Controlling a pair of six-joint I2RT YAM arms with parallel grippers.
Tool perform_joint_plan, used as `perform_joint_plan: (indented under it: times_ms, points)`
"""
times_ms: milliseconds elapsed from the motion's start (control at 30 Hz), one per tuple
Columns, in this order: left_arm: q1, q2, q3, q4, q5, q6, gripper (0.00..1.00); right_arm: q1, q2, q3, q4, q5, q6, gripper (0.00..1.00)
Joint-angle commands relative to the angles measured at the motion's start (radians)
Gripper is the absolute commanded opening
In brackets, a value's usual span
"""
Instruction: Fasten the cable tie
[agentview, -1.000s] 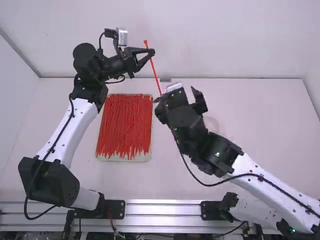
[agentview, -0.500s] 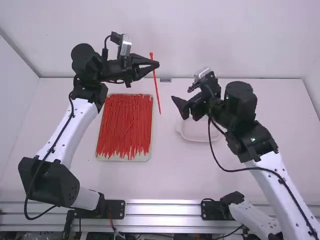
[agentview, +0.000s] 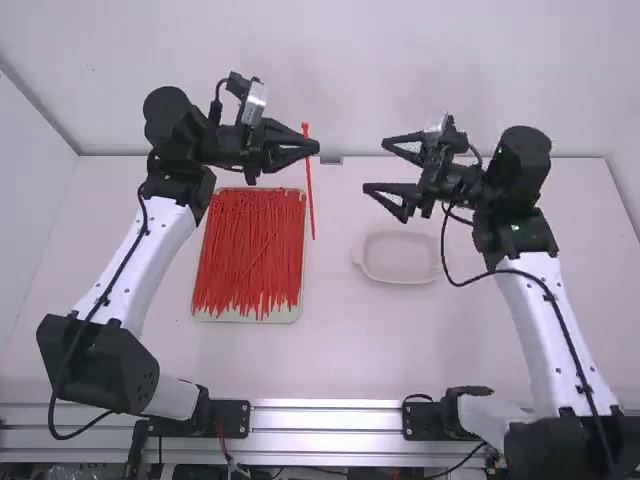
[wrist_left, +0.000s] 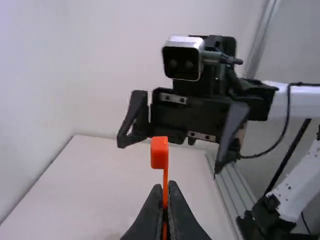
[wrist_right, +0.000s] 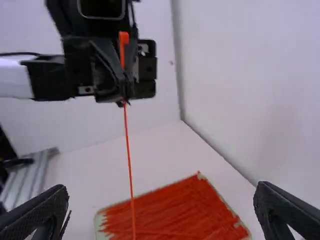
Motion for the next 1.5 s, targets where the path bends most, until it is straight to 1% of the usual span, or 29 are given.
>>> perform_joint_plan:
  times_ms: [0, 167, 267, 367, 500, 567, 633, 700, 800, 867, 933, 967, 1000, 1133, 1200, 1233, 1267, 1300, 1367, 1400, 1467]
  points:
    - [-0.003, 0.004, 0.024, 0.0, 0.018, 0.023, 0.02, -0.007, 0.042, 0.029, 0.057, -0.164, 0.101, 0.99]
    - [-0.003, 0.004, 0.024, 0.005, 0.013, 0.022, 0.02, -0.007, 0.093, 0.029, 0.171, -0.187, 0.186, 0.99]
    - [-0.002, 0.004, 0.024, 0.005, -0.002, 0.022, 0.02, -0.001, 0.097, 0.029, 0.176, -0.204, 0.17, 0.99]
    - [-0.003, 0.004, 0.024, 0.025, -0.013, 0.013, 0.02, 0.035, 0.095, 0.029, 0.166, -0.201, 0.123, 0.99]
    - [-0.004, 0.003, 0.024, 0.027, -0.032, 0.011, 0.02, 0.069, 0.095, 0.029, 0.163, -0.169, 0.114, 0.99]
    - [-0.015, 0.003, 0.024, 0.029, -0.035, -0.001, 0.02, 0.098, 0.096, 0.024, 0.163, -0.169, 0.062, 0.99]
    - [-0.027, 0.003, 0.024, 0.046, -0.036, -0.027, 0.02, 0.116, 0.096, 0.023, 0.162, -0.164, 0.04, 0.99]
    - [-0.044, 0.003, 0.024, 0.1, -0.039, -0.097, 0.02, 0.146, 0.096, 0.023, 0.159, -0.102, 0.041, 0.99]
    - [-0.062, 0.003, 0.024, 0.145, -0.054, -0.161, 0.02, 0.171, 0.096, 0.023, 0.16, -0.063, 0.041, 0.99]
    - [-0.072, 0.003, 0.024, 0.173, -0.049, -0.17, 0.02, 0.178, 0.096, 0.023, 0.166, -0.054, 0.041, 0.94]
    - [-0.084, 0.003, 0.024, 0.199, -0.053, -0.174, 0.02, 0.186, 0.096, 0.023, 0.167, -0.044, 0.041, 0.83]
    - [-0.086, 0.003, 0.024, 0.204, -0.054, -0.175, 0.02, 0.189, 0.096, 0.023, 0.167, -0.044, 0.041, 0.8]
    - [-0.089, 0.003, 0.024, 0.206, -0.054, -0.175, 0.02, 0.19, 0.096, 0.023, 0.166, -0.043, 0.041, 0.77]
    - [-0.089, 0.003, 0.024, 0.208, -0.072, -0.213, 0.02, 0.188, 0.096, 0.023, 0.166, -0.044, 0.041, 0.77]
    - [-0.088, 0.003, 0.024, 0.211, -0.08, -0.228, 0.02, 0.188, 0.096, 0.023, 0.166, -0.044, 0.041, 0.68]
    - [-0.091, 0.003, 0.024, 0.212, -0.08, -0.231, 0.02, 0.188, 0.096, 0.023, 0.166, -0.043, 0.041, 0.6]
    - [-0.091, 0.003, 0.024, 0.212, -0.08, -0.231, 0.02, 0.188, 0.096, 0.023, 0.166, -0.043, 0.041, 0.6]
    - [-0.099, 0.003, 0.024, 0.212, -0.082, -0.238, 0.02, 0.188, 0.096, 0.023, 0.166, -0.044, 0.041, 0.5]
    - [-0.109, 0.003, 0.024, 0.212, -0.104, -0.238, 0.02, 0.188, 0.096, 0.023, 0.167, -0.044, 0.041, 0.36]
    - [-0.111, 0.003, 0.024, 0.213, -0.107, -0.237, 0.02, 0.188, 0.096, 0.023, 0.167, -0.044, 0.041, 0.33]
    - [-0.114, 0.003, 0.024, 0.219, -0.106, -0.235, 0.02, 0.188, 0.096, 0.023, 0.166, -0.044, 0.041, 0.17]
